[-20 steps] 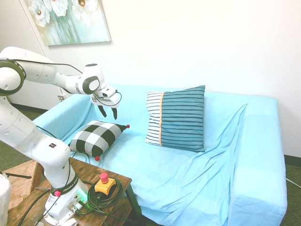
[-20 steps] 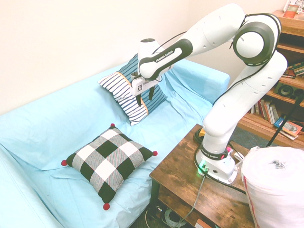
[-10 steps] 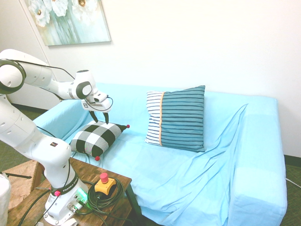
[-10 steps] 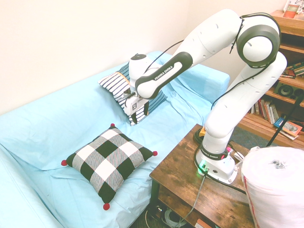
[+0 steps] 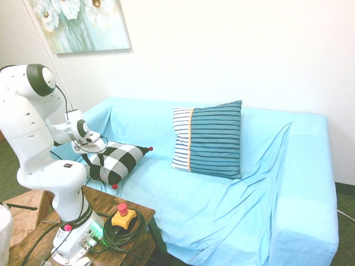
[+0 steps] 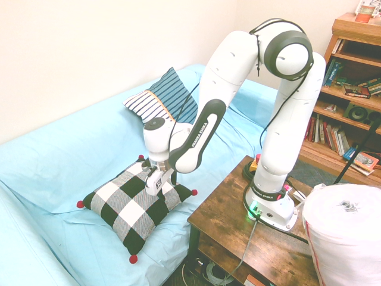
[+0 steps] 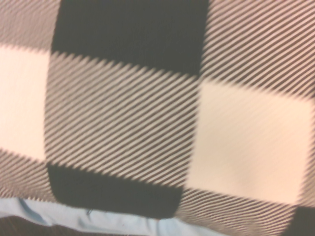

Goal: Stand the pillow up

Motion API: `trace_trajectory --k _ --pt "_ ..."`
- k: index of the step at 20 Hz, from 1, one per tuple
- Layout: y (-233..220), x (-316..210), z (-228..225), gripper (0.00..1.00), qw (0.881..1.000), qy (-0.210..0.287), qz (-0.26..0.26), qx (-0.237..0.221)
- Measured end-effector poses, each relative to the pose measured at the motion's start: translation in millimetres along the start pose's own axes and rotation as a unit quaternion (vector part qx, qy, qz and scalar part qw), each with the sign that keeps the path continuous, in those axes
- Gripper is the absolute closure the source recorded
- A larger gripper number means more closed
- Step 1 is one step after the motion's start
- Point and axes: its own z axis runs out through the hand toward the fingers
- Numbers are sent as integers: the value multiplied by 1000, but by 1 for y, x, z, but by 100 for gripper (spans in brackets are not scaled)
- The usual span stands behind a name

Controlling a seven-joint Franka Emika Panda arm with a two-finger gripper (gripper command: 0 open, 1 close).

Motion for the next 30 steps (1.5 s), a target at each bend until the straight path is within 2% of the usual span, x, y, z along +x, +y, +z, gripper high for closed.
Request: trace_trajectory --k 5,11,16,19,25,28,30 --pt "-18 -22 50 0 1000 -12 4 -19" --pt "-40 -24 108 0 1000 -2 24 -8" --pt "-48 -48 129 0 999 -8 37 -13" --pt "-47 -44 131 0 999 -5 49 -8" --pt "-50 -12 129 0 997 21 70 31" --pt "-71 15 88 0 994 41 80 63" --pt "-87 41 34 0 991 57 87 82"
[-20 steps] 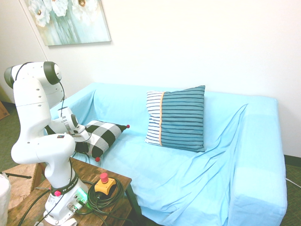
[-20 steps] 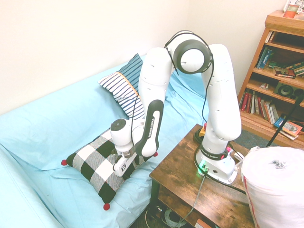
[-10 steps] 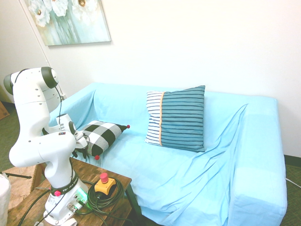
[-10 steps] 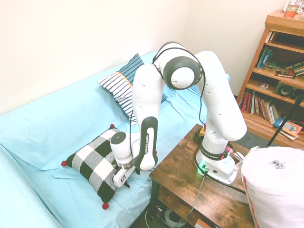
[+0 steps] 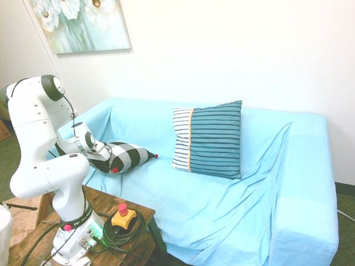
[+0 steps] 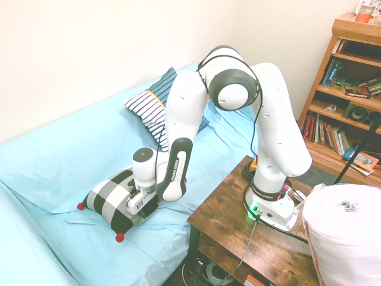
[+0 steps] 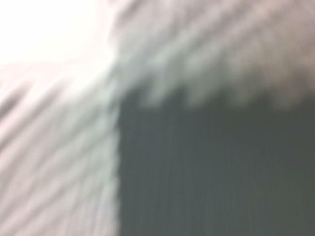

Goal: Stand the pillow up

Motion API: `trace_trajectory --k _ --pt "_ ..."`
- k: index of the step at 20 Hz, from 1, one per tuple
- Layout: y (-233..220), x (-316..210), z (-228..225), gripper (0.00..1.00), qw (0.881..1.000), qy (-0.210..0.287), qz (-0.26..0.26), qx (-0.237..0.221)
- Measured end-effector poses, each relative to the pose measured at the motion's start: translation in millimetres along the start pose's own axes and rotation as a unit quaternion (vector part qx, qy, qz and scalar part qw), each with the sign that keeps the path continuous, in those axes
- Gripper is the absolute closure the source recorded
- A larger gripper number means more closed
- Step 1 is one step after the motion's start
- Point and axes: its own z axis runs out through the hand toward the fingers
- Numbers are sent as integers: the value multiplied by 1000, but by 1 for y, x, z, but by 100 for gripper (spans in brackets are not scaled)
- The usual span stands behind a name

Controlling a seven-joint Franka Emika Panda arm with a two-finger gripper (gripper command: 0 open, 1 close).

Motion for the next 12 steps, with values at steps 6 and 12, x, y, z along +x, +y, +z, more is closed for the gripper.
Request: trace_trajectory --k 6,12 --pt "-66 87 -112 0 997 41 17 59" --pt "-119 159 -143 0 995 55 27 78"
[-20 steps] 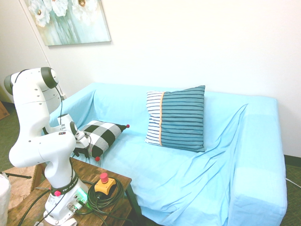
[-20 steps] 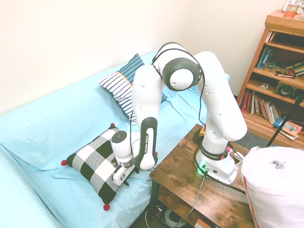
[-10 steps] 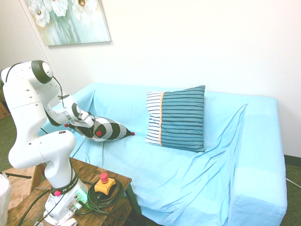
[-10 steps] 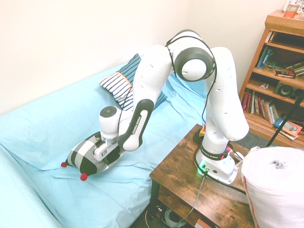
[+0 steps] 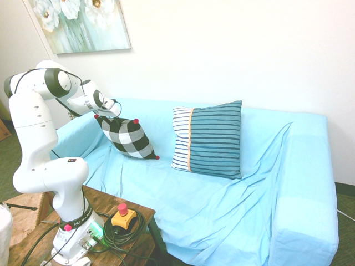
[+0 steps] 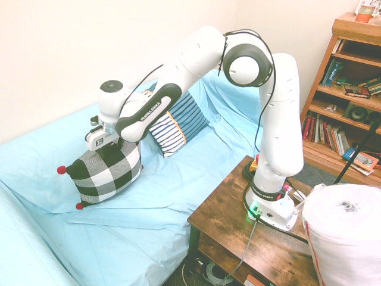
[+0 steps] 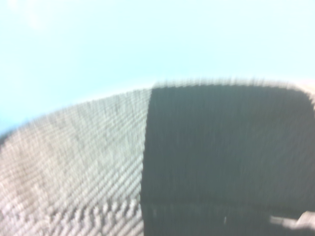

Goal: Stand the pillow up

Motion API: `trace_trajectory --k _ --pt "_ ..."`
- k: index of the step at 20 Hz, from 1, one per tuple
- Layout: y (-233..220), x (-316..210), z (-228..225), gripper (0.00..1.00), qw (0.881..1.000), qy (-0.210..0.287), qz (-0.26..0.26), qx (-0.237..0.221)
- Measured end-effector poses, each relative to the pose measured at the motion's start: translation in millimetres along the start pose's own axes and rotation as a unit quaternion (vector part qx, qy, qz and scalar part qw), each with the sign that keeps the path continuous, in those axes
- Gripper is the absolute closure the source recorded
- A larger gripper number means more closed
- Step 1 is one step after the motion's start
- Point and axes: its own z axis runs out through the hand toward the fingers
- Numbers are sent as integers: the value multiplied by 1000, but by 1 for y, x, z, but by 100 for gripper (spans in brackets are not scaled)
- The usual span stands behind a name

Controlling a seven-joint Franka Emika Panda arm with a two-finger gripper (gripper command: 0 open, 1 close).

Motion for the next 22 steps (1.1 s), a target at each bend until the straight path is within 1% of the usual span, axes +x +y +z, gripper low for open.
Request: trace_trajectory --k 5,8,10,13,15,17,19,22 --pt "-44 42 18 0 1000 6 2 -1" --pt "-65 64 26 0 1000 9 4 6" --pt "-76 75 18 0 1000 9 2 8" --pt "-82 75 4 0 1000 2 -10 1" --pt "-75 72 -4 0 1000 -6 -22 -11" --pt "-54 77 -18 0 999 -21 -37 -33" --pt "-21 99 -33 0 997 -29 -41 -52" --pt "38 138 -44 0 996 -47 -36 -69"
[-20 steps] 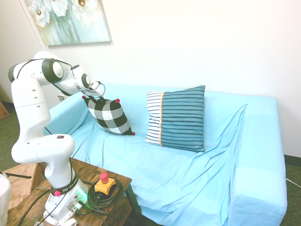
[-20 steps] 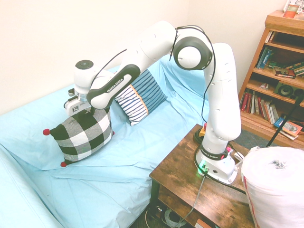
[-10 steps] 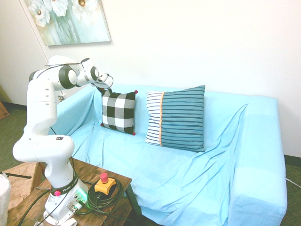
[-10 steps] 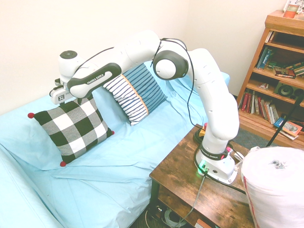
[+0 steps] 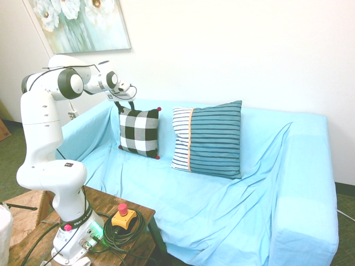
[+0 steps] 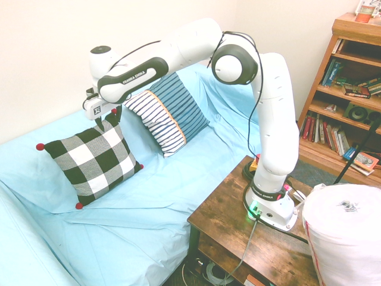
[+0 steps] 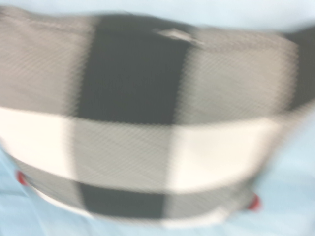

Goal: Stand the pillow up

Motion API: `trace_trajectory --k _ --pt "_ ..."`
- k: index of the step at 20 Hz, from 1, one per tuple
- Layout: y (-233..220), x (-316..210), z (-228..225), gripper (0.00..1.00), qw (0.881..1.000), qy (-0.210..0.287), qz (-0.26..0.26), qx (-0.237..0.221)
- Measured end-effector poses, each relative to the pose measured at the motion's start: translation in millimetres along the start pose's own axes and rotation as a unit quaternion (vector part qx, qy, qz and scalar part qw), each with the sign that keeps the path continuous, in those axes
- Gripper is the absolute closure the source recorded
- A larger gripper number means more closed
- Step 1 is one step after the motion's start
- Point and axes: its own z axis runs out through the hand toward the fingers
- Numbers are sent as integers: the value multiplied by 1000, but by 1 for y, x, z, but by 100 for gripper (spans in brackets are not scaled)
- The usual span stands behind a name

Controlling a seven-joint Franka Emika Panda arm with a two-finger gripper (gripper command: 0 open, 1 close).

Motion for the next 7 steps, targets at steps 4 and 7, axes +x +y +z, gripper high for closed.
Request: trace_trajectory --k 4,7 --pt "81 22 -7 0 1000 -17 -4 -16" --pt "135 19 -17 0 1000 -21 -6 -21"
